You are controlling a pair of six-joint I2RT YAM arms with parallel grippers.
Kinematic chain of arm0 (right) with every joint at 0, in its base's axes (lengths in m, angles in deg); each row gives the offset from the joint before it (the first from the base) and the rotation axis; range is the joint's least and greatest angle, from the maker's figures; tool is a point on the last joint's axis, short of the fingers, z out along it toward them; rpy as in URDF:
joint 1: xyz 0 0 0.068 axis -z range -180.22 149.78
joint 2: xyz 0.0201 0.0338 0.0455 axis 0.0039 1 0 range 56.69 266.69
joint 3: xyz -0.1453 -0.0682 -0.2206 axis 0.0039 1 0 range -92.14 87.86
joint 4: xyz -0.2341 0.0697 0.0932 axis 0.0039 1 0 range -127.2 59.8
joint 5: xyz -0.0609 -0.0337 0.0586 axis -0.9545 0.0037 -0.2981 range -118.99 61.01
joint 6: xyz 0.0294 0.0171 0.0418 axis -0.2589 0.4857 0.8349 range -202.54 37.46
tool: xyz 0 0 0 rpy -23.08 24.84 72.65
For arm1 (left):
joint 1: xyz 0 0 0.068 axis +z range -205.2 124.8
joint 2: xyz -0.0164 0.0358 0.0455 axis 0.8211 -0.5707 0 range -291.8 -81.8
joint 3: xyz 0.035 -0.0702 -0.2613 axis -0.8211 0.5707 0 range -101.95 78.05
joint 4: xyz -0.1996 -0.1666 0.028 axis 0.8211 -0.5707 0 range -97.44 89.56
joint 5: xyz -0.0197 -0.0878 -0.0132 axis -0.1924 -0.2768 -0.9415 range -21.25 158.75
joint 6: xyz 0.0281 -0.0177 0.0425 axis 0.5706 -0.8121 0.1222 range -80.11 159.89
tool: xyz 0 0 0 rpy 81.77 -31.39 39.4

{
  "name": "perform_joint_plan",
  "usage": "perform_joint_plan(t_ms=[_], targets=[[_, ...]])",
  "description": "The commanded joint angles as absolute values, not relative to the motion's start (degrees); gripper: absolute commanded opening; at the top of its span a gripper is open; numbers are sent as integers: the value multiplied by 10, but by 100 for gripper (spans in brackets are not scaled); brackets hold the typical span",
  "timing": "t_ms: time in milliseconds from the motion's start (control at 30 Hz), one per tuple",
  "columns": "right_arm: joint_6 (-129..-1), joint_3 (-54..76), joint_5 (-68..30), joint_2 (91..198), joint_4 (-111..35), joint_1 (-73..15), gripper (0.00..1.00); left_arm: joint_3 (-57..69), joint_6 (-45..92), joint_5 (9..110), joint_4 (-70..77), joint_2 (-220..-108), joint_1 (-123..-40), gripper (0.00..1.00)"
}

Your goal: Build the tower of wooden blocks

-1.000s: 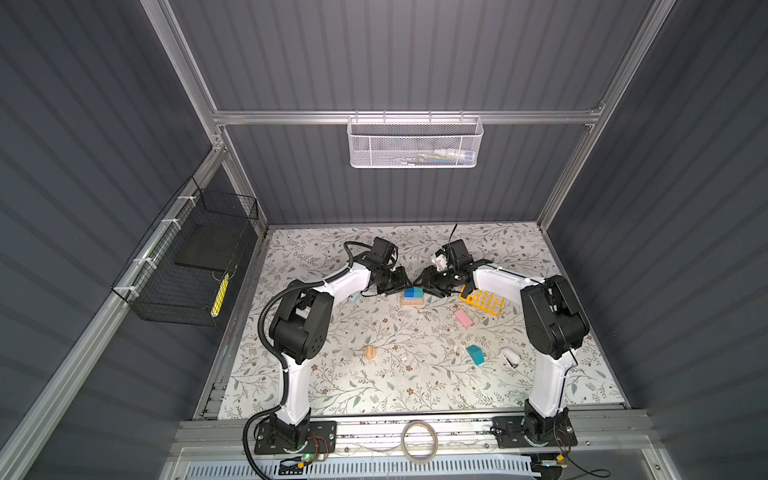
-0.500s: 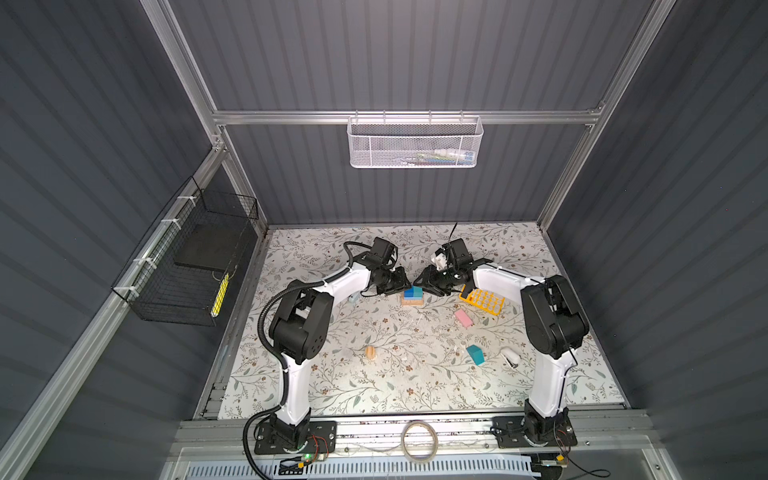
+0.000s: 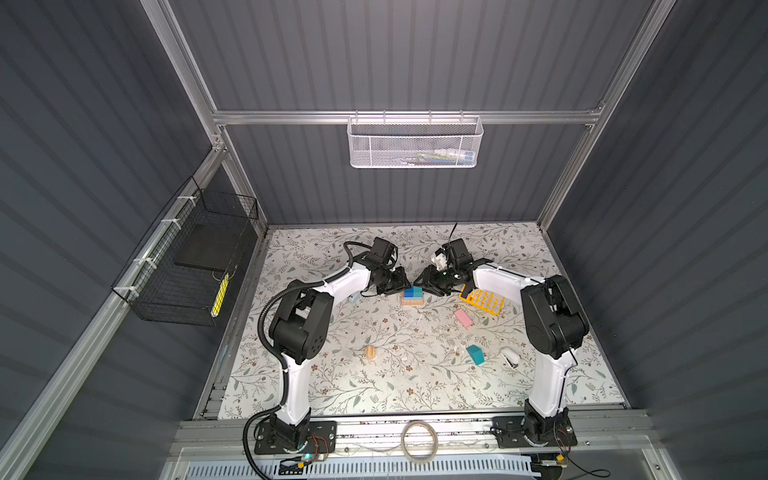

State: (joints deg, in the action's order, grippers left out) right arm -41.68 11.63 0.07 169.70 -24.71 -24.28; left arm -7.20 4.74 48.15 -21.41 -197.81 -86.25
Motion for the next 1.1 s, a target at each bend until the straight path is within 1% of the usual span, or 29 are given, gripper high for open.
perform_joint_plan(t_ms=[0,200,267,500,633,667,900,1067], targets=[[-422,116,-3,1703,-237,-246,44,-89,47,484,-230,-1961,-866,32],[-422,117,-5,1699,-237,-245,45,-88,47,489,-233,-1955,-866,33],[-423,119,-7,1696,-235,-245,46,-88,47,490,-234,-1954,-866,37],[-424,138,-21,1666,-232,-241,50,-88,49,495,-240,-1941,-866,43],[-419,166,-18,1630,-244,-231,51,-84,52,495,-241,-1924,-866,45],[-419,173,-18,1621,-246,-229,51,-83,54,513,-242,-1919,-866,45],[-427,235,-22,1527,-254,-197,53,-76,92,547,-268,-1860,-866,46],[-460,264,-78,1467,-199,-188,57,-62,115,568,-275,-1806,-868,47]])
